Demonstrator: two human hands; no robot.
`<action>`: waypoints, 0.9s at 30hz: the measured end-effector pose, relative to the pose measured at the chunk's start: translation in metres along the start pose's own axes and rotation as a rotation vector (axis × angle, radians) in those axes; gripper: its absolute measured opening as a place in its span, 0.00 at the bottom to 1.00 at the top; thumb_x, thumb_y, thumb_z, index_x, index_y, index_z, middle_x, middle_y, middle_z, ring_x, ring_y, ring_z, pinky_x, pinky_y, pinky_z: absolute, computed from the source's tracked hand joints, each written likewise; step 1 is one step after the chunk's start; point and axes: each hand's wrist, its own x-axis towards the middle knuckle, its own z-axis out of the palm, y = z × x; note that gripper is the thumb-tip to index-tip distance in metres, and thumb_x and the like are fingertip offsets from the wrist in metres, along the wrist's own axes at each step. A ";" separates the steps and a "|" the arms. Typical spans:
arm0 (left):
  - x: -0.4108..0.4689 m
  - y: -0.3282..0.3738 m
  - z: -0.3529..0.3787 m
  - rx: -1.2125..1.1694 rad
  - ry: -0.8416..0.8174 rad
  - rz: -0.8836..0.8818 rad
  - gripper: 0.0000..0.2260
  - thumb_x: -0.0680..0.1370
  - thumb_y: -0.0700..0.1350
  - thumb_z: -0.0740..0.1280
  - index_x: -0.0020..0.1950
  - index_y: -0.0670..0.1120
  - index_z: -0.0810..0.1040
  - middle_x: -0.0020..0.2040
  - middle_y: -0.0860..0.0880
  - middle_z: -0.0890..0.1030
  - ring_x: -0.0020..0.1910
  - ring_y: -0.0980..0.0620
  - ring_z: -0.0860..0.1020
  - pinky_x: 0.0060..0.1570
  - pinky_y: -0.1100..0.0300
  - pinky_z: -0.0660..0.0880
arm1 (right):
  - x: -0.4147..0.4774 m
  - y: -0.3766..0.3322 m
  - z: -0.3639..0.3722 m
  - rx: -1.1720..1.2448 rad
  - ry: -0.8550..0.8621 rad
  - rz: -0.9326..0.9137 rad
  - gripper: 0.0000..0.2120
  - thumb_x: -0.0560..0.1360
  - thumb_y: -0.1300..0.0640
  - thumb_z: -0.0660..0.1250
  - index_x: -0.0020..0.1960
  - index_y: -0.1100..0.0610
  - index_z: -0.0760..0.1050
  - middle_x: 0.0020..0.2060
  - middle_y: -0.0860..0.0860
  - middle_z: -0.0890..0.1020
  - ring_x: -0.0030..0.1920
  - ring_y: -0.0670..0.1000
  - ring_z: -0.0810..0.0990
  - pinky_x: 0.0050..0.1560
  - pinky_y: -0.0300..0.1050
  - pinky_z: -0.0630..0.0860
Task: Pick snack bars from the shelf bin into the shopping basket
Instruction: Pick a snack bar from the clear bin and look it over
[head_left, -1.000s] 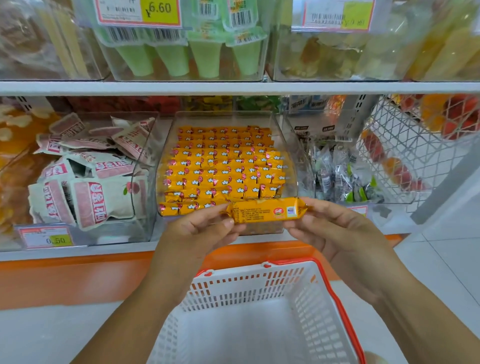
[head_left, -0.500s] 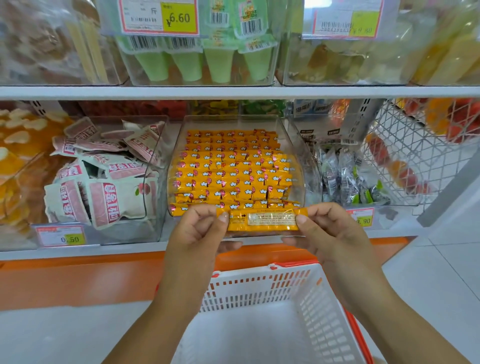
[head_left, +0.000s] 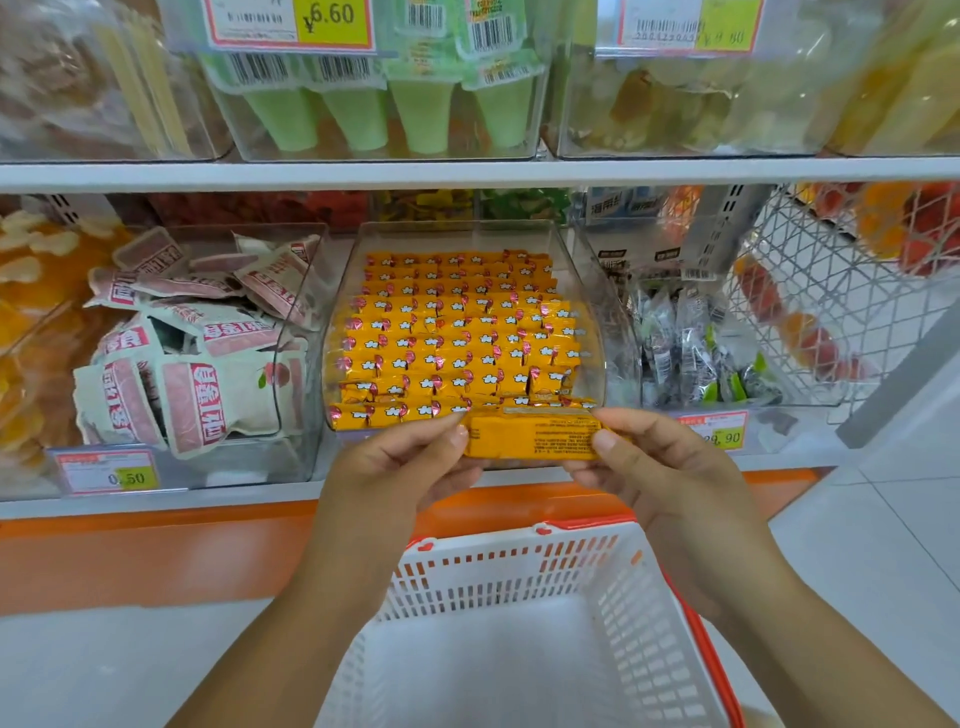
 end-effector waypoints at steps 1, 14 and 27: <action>0.001 0.000 -0.001 -0.016 -0.007 -0.012 0.09 0.75 0.41 0.68 0.54 0.47 0.84 0.48 0.47 0.87 0.48 0.48 0.85 0.49 0.59 0.82 | 0.001 -0.001 -0.001 0.047 -0.006 0.011 0.22 0.59 0.50 0.78 0.51 0.57 0.83 0.47 0.60 0.86 0.44 0.56 0.86 0.43 0.40 0.81; -0.001 0.001 -0.006 0.078 -0.073 0.026 0.14 0.74 0.42 0.70 0.58 0.54 0.79 0.45 0.49 0.87 0.45 0.51 0.86 0.43 0.62 0.82 | 0.004 0.002 0.003 -0.027 -0.028 -0.015 0.32 0.54 0.40 0.82 0.53 0.54 0.83 0.47 0.59 0.86 0.47 0.58 0.86 0.48 0.44 0.81; 0.026 -0.007 0.010 0.804 -0.041 0.365 0.15 0.77 0.55 0.67 0.64 0.60 0.77 0.47 0.63 0.79 0.48 0.66 0.76 0.46 0.72 0.73 | 0.002 -0.023 -0.003 -0.162 0.074 -0.023 0.17 0.69 0.54 0.73 0.56 0.56 0.79 0.46 0.52 0.87 0.45 0.54 0.86 0.45 0.39 0.81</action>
